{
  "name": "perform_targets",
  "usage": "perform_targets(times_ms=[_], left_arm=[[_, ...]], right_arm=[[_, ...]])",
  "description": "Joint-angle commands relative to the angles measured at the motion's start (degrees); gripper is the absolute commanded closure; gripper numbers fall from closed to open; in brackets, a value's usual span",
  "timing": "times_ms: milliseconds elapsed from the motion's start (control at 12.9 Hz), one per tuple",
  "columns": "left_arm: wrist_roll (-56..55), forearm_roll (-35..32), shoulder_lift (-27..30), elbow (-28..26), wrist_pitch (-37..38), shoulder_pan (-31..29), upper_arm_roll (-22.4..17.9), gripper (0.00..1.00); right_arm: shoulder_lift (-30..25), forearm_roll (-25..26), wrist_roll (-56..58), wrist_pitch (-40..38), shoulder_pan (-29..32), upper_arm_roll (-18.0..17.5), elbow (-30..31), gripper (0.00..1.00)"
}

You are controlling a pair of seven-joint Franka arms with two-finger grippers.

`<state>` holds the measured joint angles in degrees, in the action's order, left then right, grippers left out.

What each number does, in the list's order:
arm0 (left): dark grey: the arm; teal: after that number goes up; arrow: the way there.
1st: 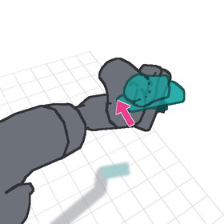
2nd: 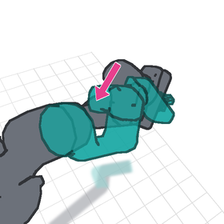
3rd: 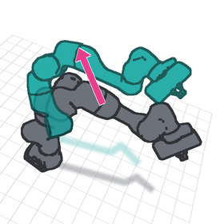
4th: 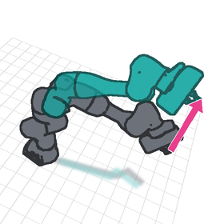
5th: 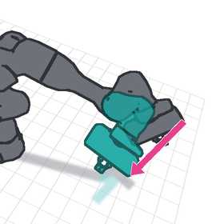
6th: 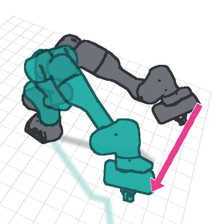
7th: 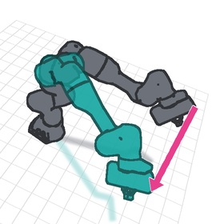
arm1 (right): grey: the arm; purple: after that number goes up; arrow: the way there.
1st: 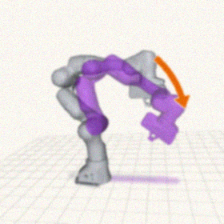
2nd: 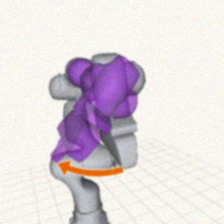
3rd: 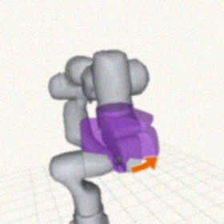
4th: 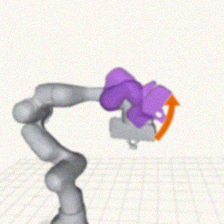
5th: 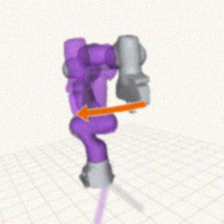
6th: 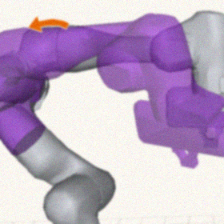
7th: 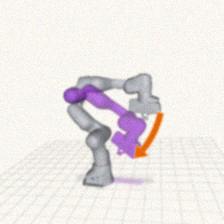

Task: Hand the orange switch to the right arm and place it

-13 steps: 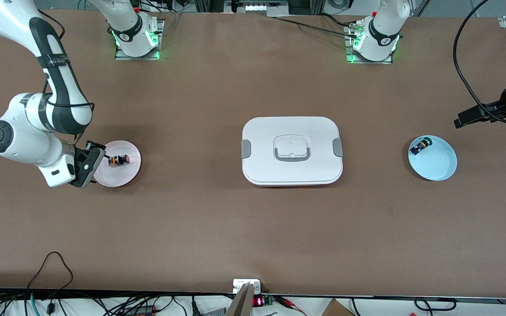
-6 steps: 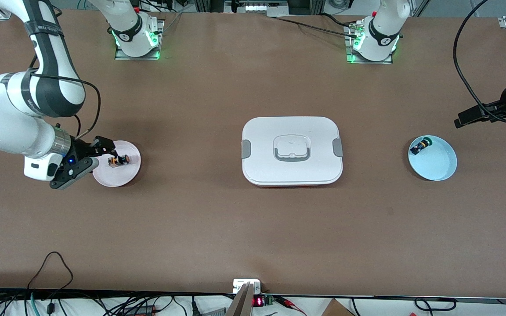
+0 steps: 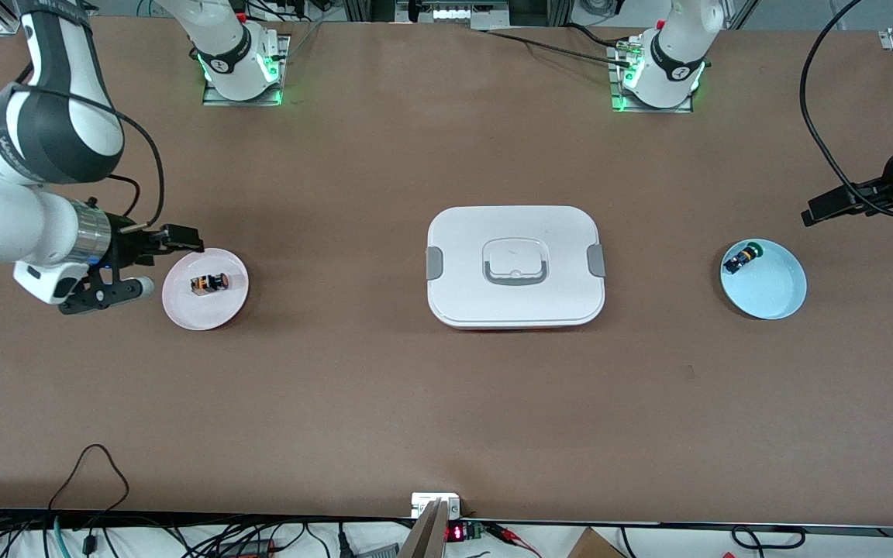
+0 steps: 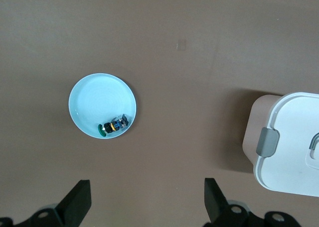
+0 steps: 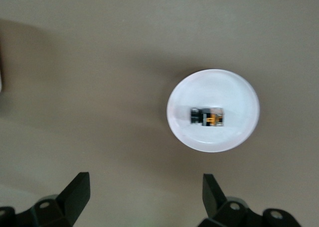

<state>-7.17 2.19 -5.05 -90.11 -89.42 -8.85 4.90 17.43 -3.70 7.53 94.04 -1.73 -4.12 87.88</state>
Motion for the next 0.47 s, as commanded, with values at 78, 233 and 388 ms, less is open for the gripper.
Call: perform_targets(times_ms=[78, 233, 388], left_arm=[[-0.21, -0.43, 1.00, -0.50, -0.23, 0.23, -0.07, 0.00], [-0.21, -0.43, 1.01, -0.50, -0.23, 0.23, -0.07, 0.00], [-0.21, -0.43, 1.01, -0.42, -0.23, 0.23, -0.07, 0.00]], right_arm=[[0.33, 6.24, -1.73, -2.28, -0.29, 2.79, -8.67, 0.00], [0.24, 5.02, -3.39, -3.77, -1.69, 8.05, -9.04, 0.00], [-0.90, 4.14, -7.16, -7.45, -7.29, 14.02, -9.04, 0.00]])
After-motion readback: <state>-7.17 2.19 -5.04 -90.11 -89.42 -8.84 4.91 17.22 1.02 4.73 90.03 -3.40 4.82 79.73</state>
